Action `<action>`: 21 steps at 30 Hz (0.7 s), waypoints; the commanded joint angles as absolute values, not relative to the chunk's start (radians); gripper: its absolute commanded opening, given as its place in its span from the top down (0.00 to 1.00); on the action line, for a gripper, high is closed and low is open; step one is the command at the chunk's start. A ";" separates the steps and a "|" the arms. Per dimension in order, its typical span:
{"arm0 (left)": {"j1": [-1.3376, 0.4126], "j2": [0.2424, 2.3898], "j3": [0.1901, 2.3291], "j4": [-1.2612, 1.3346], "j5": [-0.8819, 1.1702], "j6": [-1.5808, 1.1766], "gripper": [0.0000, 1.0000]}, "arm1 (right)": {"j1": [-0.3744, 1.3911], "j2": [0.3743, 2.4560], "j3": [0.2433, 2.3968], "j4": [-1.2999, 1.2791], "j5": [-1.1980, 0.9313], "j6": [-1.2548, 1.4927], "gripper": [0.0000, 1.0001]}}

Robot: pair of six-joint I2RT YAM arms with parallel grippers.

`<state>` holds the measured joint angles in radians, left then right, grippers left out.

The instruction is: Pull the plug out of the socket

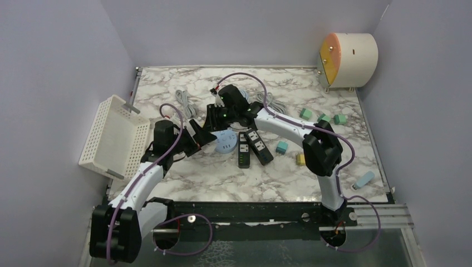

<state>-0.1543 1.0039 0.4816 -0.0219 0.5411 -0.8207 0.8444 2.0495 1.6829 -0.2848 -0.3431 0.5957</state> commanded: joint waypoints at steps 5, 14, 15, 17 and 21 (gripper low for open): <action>-0.166 1.085 0.435 0.056 0.481 -0.842 0.99 | 0.851 1.972 1.689 -0.232 -0.428 0.614 0.99; -0.166 1.107 0.442 0.009 0.414 -0.855 1.00 | 0.623 1.791 1.428 0.078 -0.738 0.789 0.99; -0.166 1.116 0.446 0.004 0.407 -0.853 1.00 | 0.562 1.762 1.347 0.225 -0.842 0.891 0.99; -0.166 1.132 0.454 0.005 0.401 -0.847 1.00 | 0.446 1.704 1.192 0.473 -0.948 1.066 0.99; -0.161 1.192 0.492 0.004 0.406 -0.818 1.00 | 0.282 1.544 1.107 0.254 -0.922 0.919 0.99</action>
